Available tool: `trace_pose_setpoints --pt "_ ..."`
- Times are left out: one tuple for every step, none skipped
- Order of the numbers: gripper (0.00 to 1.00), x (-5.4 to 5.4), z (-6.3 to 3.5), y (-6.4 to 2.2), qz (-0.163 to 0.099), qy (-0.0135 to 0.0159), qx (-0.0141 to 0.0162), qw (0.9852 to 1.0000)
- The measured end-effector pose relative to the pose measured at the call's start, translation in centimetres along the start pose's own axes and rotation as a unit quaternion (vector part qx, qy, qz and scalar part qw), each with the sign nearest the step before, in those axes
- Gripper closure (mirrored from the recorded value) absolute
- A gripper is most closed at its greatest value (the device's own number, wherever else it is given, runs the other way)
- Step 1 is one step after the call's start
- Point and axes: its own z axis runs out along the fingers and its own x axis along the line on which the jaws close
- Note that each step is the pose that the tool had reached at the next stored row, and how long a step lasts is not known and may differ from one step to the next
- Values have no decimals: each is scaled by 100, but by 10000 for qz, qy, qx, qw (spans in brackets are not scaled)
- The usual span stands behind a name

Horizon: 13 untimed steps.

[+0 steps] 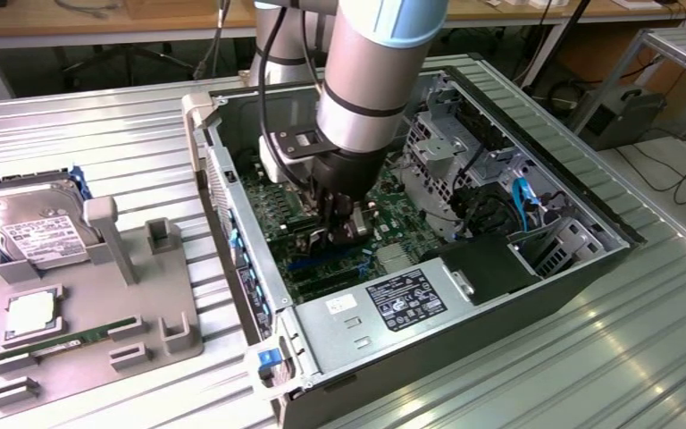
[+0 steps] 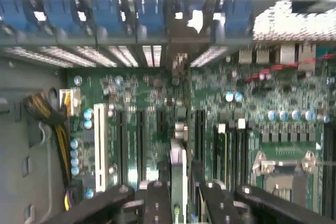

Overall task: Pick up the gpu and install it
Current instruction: 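Insert the gpu into the slot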

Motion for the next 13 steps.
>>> trace_pose_setpoints --pt "74 1 -3 1 0 3 -2 10000" --pt "74 1 -3 0 0 3 -1 10000" --pt "74 1 -3 0 0 2 -1 10000" --pt "74 1 -3 0 0 2 -1 10000" --pt "74 1 -2 0 0 3 -1 10000" --pt "74 2 -1 0 0 3 -2 10000" --pt "74 3 2 0 0 3 -1 10000" --pt "74 5 5 0 0 3 -1 10000" --pt "74 8 11 0 0 3 -1 10000" --pt "74 9 14 0 0 4 -1 10000" --pt "74 11 17 -1 0 6 -2 10000" --pt "74 12 21 -1 0 8 -2 10000" --pt "74 12 25 -1 0 9 -2 10000"
